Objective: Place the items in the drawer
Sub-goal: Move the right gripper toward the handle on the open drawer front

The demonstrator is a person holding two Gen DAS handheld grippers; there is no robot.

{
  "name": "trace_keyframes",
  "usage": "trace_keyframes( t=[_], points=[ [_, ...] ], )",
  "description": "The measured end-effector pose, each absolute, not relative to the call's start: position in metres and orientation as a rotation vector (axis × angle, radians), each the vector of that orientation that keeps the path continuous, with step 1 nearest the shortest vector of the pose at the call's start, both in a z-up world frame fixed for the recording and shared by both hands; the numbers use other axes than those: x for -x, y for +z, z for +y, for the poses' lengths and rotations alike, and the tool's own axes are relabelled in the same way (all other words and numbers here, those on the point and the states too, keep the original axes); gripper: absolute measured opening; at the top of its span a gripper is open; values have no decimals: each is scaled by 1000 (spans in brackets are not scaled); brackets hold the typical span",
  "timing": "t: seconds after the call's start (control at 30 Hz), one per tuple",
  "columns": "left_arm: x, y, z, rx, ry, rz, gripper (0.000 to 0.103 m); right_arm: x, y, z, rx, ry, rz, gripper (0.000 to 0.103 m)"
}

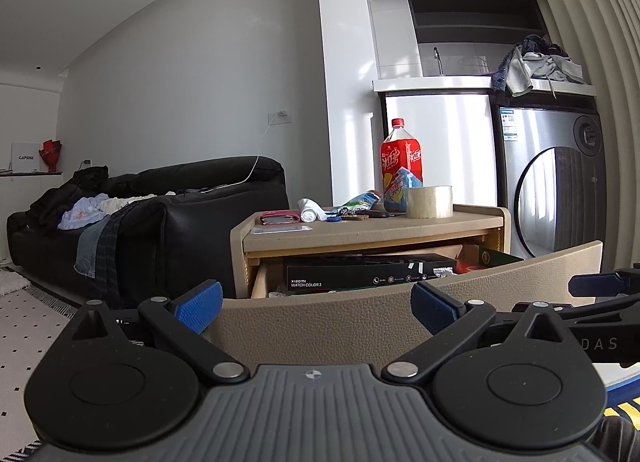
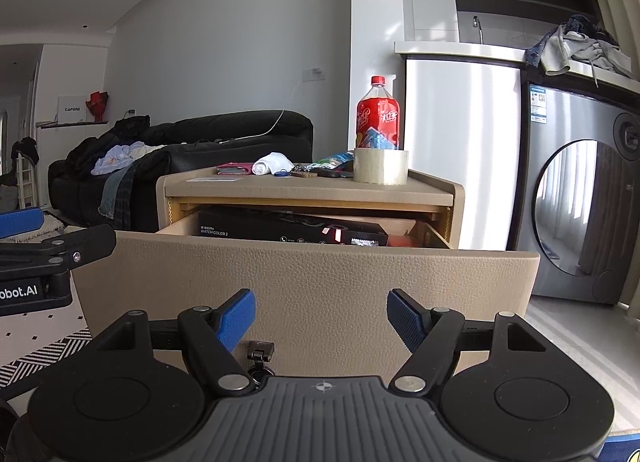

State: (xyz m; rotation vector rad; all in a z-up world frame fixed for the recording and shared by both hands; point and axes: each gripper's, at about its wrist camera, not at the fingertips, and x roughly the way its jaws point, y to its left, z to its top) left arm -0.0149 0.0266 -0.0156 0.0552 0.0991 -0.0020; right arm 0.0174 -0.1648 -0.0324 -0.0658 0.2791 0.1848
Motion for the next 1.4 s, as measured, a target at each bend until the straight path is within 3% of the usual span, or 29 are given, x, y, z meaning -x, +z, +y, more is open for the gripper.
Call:
trace_keyframes(
  t=[1.4],
  points=[
    [30,-36,22,31,-20,214,103,-24,-57,-149,89,215,337,76]
  ],
)
